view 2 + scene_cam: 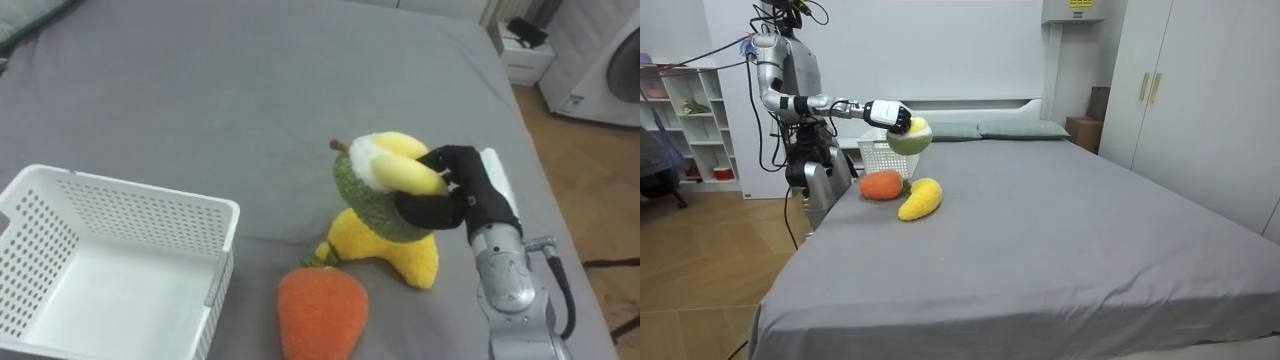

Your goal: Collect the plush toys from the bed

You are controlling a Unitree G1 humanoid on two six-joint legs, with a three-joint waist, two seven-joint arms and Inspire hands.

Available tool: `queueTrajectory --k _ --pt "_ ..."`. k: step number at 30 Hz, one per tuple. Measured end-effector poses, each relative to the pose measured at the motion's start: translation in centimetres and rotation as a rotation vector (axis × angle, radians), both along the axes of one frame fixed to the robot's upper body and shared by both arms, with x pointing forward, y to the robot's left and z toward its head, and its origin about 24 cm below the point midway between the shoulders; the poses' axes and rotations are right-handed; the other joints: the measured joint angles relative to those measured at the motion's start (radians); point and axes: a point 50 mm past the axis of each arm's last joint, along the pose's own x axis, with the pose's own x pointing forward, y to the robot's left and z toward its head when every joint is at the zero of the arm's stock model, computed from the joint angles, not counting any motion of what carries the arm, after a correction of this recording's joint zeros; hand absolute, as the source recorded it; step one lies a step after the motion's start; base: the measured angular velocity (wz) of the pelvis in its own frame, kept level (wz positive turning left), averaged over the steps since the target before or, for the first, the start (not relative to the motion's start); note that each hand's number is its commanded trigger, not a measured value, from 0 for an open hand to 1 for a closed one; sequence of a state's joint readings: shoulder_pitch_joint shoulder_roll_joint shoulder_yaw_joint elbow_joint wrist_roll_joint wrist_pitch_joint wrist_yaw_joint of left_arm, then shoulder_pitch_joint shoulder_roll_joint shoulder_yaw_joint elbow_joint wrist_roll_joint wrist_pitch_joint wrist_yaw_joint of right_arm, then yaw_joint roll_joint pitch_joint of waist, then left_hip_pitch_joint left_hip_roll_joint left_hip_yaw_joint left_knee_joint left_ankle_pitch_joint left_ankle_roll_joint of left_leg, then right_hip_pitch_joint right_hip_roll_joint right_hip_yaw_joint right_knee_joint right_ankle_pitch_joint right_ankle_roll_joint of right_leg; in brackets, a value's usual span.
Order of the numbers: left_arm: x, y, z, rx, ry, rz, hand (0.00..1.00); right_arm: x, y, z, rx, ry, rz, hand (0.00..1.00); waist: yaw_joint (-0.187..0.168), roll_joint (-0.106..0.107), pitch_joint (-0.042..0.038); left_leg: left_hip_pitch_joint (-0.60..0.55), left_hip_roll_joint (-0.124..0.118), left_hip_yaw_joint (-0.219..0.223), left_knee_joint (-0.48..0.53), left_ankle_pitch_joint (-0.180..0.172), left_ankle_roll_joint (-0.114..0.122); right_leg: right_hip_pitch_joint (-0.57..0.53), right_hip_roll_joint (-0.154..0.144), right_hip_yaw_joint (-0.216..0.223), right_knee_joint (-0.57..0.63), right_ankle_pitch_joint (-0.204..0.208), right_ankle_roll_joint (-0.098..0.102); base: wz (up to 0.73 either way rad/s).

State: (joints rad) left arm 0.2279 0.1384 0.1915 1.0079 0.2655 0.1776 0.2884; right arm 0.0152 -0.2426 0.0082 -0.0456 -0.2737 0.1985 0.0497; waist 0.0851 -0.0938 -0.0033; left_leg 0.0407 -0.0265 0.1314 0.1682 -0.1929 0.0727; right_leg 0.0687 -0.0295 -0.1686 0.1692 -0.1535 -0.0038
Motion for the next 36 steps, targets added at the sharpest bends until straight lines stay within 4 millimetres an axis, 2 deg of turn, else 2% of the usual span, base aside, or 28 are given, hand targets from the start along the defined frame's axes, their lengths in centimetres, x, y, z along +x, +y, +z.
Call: queueTrajectory --k 4,6,11,15,20,26,33,36 --pt "0.2 -0.1 0.0 0.002 -0.008 -0.006 0.00 0.1 1.4 0.6 -0.005 -0.013 0.074 1.00 0.032 0.003 0.0022 -0.002 -0.001 -0.006 -0.001 0.000 0.001 0.000 -0.002 -0.006 0.000 0.000 0.000 0.06" --pt "0.3 -0.1 0.0 0.004 -0.011 -0.006 0.00 0.1 2.1 1.3 -0.003 -0.038 0.112 1.00 0.040 0.003 0.0025 -0.013 -0.004 -0.026 0.004 0.001 0.002 -0.001 -0.004 -0.023 -0.001 0.000 0.000 0.20" --pt "1.0 -0.1 0.1 0.008 -0.038 -0.019 0.00 0.2 3.2 2.8 -0.050 -0.098 0.166 1.00 0.071 0.002 0.0020 -0.023 -0.005 -0.036 0.007 0.002 0.002 -0.004 -0.001 -0.030 -0.003 0.000 0.000 0.09" --pt "1.5 -0.1 0.2 0.010 -0.058 -0.025 0.00 0.2 4.0 2.7 -0.062 -0.087 0.209 1.00 0.097 -0.004 0.0001 -0.031 -0.007 -0.047 0.014 0.002 0.003 -0.004 -0.002 -0.045 -0.003 0.000 0.000 0.09" --pt "1.5 -0.1 0.2 0.009 -0.058 -0.026 0.00 0.0 5.3 2.7 -0.062 -0.070 0.285 1.00 0.115 -0.006 0.0015 -0.032 -0.008 -0.056 0.018 0.002 0.003 0.001 -0.003 -0.058 -0.003 0.000 0.000 0.07" --pt "1.6 0.0 0.3 0.007 -0.058 -0.030 0.00 0.2 6.9 3.0 -0.061 -0.068 0.371 1.00 0.121 -0.016 0.0057 -0.040 -0.014 -0.078 0.021 0.008 0.003 -0.001 -0.006 -0.077 -0.003 0.000 0.000 0.09" --pt "2.1 -0.1 0.3 0.010 -0.062 -0.066 0.00 0.1 9.9 3.0 -0.072 -0.047 0.513 1.00 0.164 -0.034 0.0133 -0.048 -0.017 -0.087 0.026 0.009 0.003 -0.003 -0.008 -0.083 -0.004 0.000 0.000 0.03" --pt "2.4 -0.1 0.3 0.011 -0.067 -0.069 0.00 0.2 10.4 3.1 -0.077 -0.038 0.549 1.00 0.171 -0.040 0.0149 -0.053 -0.020 -0.098 0.028 0.009 0.005 -0.003 -0.010 -0.087 -0.004 0.000 0.001 0.09"
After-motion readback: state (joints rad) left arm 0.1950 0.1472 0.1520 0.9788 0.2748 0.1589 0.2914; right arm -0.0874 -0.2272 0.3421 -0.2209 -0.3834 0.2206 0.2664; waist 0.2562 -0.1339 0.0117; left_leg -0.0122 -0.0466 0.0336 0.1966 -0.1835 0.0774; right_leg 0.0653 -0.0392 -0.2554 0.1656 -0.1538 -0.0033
